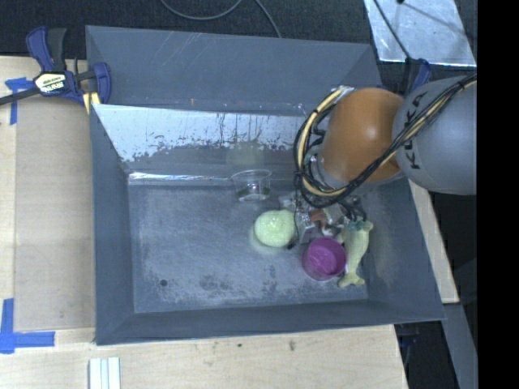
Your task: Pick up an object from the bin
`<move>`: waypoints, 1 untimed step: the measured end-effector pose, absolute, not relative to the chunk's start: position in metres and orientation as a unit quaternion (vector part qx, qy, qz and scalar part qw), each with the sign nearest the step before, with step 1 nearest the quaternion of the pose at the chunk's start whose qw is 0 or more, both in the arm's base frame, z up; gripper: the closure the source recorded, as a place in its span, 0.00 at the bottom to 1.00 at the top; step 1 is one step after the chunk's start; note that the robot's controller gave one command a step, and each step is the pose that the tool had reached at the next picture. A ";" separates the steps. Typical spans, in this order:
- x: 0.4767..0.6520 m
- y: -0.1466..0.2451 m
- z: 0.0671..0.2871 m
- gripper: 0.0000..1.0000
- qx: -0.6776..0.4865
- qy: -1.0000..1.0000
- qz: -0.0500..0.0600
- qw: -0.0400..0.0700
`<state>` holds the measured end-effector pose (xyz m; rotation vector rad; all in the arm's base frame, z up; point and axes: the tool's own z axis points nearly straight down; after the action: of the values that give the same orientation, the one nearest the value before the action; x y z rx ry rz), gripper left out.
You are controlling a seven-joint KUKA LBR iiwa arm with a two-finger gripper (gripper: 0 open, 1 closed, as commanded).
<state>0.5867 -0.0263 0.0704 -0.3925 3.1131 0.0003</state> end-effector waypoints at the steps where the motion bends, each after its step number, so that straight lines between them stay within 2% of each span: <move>1: 0.587 -0.026 0.070 1.00 -0.125 0.992 0.000 0.002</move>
Offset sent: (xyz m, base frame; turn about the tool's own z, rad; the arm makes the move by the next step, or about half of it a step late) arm 0.0001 0.0000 0.0658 0.0000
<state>0.5867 -0.0263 0.0704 -0.3921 3.1132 0.0004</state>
